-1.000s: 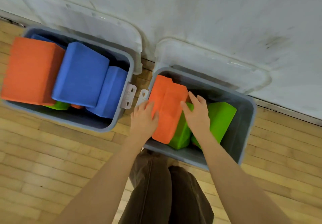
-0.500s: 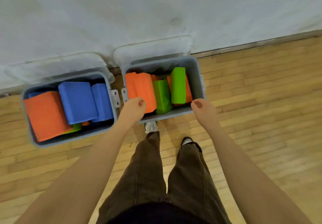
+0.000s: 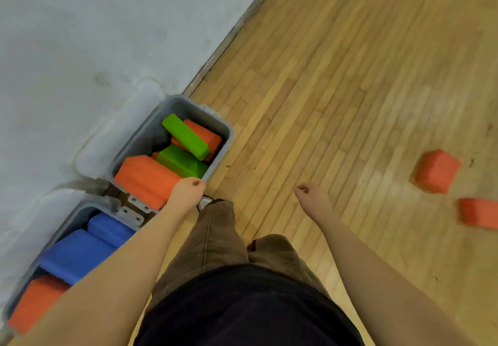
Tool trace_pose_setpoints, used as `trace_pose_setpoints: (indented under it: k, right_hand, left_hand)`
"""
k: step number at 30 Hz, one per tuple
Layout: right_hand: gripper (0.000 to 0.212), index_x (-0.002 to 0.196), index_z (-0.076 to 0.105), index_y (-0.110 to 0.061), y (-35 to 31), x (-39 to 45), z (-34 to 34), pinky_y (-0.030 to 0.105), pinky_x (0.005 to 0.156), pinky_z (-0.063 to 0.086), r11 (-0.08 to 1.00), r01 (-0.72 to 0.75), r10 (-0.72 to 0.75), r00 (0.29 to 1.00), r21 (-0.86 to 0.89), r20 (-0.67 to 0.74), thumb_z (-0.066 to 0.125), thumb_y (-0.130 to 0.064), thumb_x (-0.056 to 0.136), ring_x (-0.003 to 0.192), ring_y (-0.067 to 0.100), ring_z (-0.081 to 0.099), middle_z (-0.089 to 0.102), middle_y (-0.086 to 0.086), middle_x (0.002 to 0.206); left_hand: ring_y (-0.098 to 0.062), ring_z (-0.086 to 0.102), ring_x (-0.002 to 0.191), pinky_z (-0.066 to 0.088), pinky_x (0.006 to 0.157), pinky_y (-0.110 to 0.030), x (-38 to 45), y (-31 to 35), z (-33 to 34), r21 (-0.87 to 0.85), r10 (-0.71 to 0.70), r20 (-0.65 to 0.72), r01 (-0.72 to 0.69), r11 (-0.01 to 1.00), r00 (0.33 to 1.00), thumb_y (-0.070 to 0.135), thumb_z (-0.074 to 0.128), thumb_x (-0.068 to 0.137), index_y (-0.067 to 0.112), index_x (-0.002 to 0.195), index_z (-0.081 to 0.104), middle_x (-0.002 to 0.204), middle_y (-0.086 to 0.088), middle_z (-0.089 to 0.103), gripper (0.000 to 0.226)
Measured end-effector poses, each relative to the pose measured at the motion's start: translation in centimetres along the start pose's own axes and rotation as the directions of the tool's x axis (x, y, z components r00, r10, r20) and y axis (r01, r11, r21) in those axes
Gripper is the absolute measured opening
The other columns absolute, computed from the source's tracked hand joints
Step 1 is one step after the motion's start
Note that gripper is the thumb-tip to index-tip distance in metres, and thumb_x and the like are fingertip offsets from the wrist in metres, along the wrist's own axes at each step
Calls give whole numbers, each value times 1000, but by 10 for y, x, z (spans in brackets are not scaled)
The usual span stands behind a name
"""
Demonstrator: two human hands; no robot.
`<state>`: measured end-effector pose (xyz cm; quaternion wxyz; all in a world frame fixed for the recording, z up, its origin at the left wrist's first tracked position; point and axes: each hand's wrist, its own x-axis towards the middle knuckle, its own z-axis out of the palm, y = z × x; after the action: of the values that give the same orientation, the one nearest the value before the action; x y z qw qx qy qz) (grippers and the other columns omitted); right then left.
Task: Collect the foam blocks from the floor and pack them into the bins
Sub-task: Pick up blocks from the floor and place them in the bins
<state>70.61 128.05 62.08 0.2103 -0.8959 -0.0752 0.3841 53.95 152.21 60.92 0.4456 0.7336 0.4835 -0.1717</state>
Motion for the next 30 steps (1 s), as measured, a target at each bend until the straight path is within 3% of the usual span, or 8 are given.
trace_pose_setpoints:
  k: [4, 7, 13, 15, 18, 22, 26, 30]
  right_hand:
    - [29, 118, 59, -11, 106, -54, -12, 21, 59, 39, 978, -105, 117, 992, 182, -53, 45, -26, 97, 74, 8, 51, 60, 0, 93]
    - [29, 117, 61, -11, 180, -100, -13, 24, 68, 41, 909, -244, 291, 952, 337, -98, 47, -26, 96, 79, 11, 52, 62, 2, 95]
    - [28, 113, 62, -8, 295, -173, -18, 27, 69, 48, 612, -410, 634, 766, 676, -109, 46, -23, 95, 83, 20, 62, 66, 7, 95]
    - [28, 113, 62, -8, 324, -187, -20, 25, 66, 45, 510, -434, 719, 689, 742, -92, 46, -22, 95, 82, 19, 61, 65, 6, 94]
    - [27, 112, 61, -7, 360, -195, -27, 24, 58, 45, 378, -434, 798, 601, 817, -50, 46, -22, 96, 74, 15, 58, 63, 4, 89]
    - [30, 119, 58, -8, 402, -181, -52, 36, 74, 54, 201, -388, 855, 518, 899, 33, 47, -23, 95, 83, 22, 63, 65, 7, 97]
    - [36, 128, 52, -10, 445, -144, -106, 26, 63, 50, 98, -374, 867, 488, 922, 105, 46, -24, 96, 78, 16, 61, 63, 6, 100]
    - [34, 124, 55, -11, 485, -89, -196, 34, 74, 53, 141, -387, 853, 514, 911, 86, 46, -25, 95, 87, 20, 63, 64, 5, 97]
  left_hand:
    - [-22, 42, 65, 30, 61, -30, -29, 50, 72, 63, 87, 70, -91, 994, 994, 19, 47, 87, 10, 70, 46, 68, -12, 47, 20]
    - [-27, 57, 77, 39, 64, -30, -57, 95, 143, 167, 174, 233, -215, 962, 957, 18, 44, 95, 6, 82, 57, 82, -16, 61, 22]
    - [-22, 59, 102, 45, 84, -32, -117, 195, 285, 302, 323, 541, -538, 787, 777, 33, 43, 96, 15, 120, 59, 111, -3, 64, 34]
    - [-24, 57, 109, 42, 93, -33, -128, 224, 325, 340, 354, 605, -633, 696, 714, 31, 44, 96, 10, 122, 60, 118, -5, 62, 37]
    - [-29, 57, 108, 42, 89, -33, -136, 262, 378, 376, 369, 672, -725, 577, 642, 27, 46, 97, 4, 116, 61, 113, -11, 64, 34]
    - [-26, 57, 102, 44, 88, -33, -134, 311, 439, 390, 356, 731, -784, 482, 582, 28, 45, 97, 6, 114, 62, 108, -9, 64, 32]
    - [-22, 57, 100, 43, 83, -30, -114, 367, 504, 428, 277, 754, -765, 481, 596, 31, 45, 96, 11, 116, 60, 109, -4, 62, 32]
    - [-25, 59, 100, 49, 89, -36, -79, 437, 556, 508, 185, 704, -668, 544, 686, 31, 45, 95, 11, 115, 61, 113, -9, 63, 32]
